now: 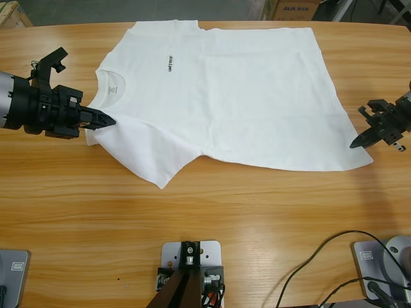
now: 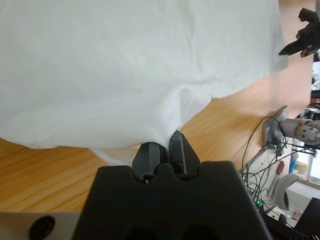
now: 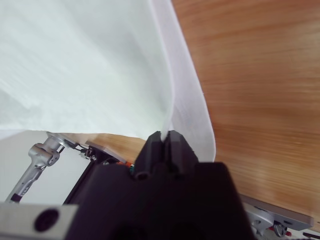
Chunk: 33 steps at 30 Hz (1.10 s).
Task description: Fold clothes
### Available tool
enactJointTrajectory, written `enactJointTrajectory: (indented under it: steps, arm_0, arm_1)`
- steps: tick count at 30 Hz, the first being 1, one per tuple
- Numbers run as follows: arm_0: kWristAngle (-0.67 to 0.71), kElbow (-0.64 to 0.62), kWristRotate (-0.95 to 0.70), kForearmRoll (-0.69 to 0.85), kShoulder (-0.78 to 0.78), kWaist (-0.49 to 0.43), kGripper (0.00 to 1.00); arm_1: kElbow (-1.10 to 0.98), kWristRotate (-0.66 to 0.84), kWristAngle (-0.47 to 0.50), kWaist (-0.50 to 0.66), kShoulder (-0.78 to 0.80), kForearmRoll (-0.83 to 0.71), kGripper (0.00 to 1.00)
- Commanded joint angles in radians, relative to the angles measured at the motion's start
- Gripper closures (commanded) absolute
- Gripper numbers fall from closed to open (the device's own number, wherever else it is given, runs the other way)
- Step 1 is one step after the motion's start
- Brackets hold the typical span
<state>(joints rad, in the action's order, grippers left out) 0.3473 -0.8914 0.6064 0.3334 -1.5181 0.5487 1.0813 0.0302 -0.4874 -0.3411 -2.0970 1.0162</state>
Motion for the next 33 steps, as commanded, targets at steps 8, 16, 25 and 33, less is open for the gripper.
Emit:
enactJointTrajectory:
  steps: [8, 16, 25, 33]
  arm_0:
    - [0.007, -0.001, -0.027, 0.026, 0.008, -0.044, 1.0]
    - [0.007, -0.01, -0.037, 0.035, 0.018, -0.062, 1.0]
    - [0.006, -0.027, -0.054, 0.052, 0.024, -0.08, 1.0]
    - [0.006, -0.026, -0.057, 0.055, 0.019, -0.081, 1.0]
  arm_1:
    - [-0.011, -0.058, -0.034, -0.013, 0.083, -0.008, 1.0]
    - [0.018, -0.103, -0.049, -0.013, 0.109, 0.039, 1.0]
    - [0.02, -0.124, -0.083, -0.013, 0.103, 0.04, 1.0]
    - [0.075, -0.158, -0.013, -0.013, 0.16, 0.071, 0.0]
